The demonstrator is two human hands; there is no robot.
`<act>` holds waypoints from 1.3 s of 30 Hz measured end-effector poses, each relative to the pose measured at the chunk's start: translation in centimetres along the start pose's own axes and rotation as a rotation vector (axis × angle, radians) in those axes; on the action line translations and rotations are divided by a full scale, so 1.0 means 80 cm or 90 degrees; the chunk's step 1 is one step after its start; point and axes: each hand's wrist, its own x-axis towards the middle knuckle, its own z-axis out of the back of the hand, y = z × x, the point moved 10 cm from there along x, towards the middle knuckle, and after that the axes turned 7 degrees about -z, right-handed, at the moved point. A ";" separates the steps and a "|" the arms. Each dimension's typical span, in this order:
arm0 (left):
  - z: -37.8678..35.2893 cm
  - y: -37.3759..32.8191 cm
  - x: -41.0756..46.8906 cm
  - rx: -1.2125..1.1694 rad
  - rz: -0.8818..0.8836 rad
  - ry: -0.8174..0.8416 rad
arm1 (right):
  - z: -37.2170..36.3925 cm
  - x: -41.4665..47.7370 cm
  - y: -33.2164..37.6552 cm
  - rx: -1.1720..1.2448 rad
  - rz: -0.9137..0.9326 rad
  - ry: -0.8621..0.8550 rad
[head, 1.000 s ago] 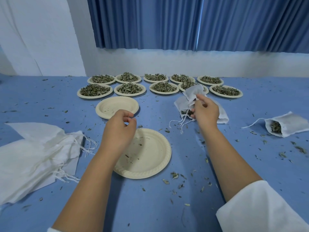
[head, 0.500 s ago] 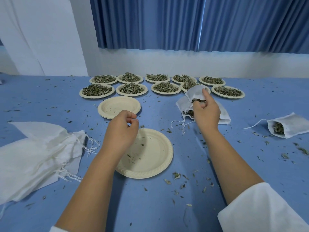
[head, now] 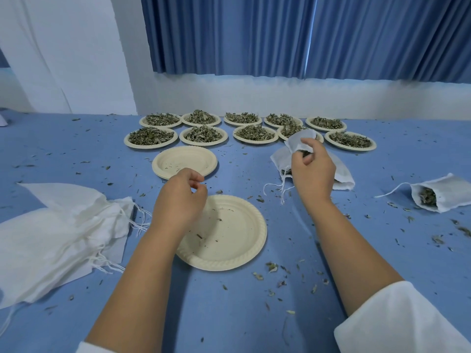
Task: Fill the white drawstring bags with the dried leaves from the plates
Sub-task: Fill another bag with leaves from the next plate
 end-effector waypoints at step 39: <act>0.016 0.106 0.088 0.055 0.162 -0.163 | -0.281 -0.014 0.042 -0.334 0.033 0.374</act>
